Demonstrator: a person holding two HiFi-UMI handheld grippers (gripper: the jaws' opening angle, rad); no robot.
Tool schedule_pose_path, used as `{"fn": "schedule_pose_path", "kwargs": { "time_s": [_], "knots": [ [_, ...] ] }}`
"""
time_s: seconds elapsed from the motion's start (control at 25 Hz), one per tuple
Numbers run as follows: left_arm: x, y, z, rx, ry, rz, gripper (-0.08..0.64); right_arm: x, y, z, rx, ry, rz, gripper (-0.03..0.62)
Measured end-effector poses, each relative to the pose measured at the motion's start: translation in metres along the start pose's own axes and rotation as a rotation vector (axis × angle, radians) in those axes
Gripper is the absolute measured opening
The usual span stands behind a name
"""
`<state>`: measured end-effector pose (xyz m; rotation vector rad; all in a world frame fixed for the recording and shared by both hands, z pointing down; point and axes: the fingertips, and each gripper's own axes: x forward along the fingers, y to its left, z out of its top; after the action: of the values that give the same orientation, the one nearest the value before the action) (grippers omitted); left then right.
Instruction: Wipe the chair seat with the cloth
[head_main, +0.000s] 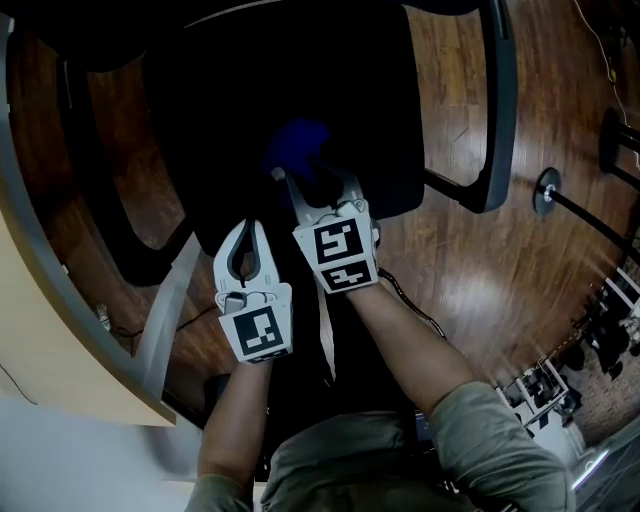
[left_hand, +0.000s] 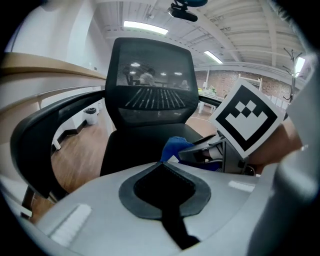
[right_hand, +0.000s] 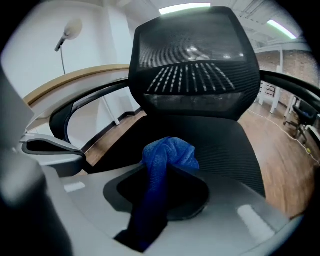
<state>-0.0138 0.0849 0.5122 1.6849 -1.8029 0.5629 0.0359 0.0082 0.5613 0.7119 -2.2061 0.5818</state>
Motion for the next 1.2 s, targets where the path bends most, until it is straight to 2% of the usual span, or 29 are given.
{"fn": "schedule_pose_path", "kwargs": {
  "time_s": [0.32,0.56,0.72,0.92,1.08,1.2],
  "knots": [
    [0.025,-0.061,0.02,0.083,-0.009,-0.112,0.004,-0.039,-0.083,-0.017,0.145,-0.029,-0.159,0.095],
    [0.039,-0.097,0.032,0.123,-0.022,-0.162,0.005,-0.065,-0.135,-0.039,0.239,-0.027,-0.269,0.095],
    [0.047,-0.118,0.037,0.163,-0.001,-0.192,0.005,-0.08,-0.156,-0.052,0.269,-0.024,-0.318,0.095],
    [0.055,-0.14,0.038,0.174,-0.007,-0.21,0.005,-0.09,-0.175,-0.068,0.291,-0.016,-0.371,0.095],
    [0.06,-0.148,0.037,0.18,-0.006,-0.216,0.005,-0.086,-0.178,-0.081,0.285,0.019,-0.382,0.095],
    [0.062,-0.154,0.035,0.188,0.012,-0.214,0.005,-0.084,-0.18,-0.093,0.316,0.039,-0.376,0.095]
  ]
}}
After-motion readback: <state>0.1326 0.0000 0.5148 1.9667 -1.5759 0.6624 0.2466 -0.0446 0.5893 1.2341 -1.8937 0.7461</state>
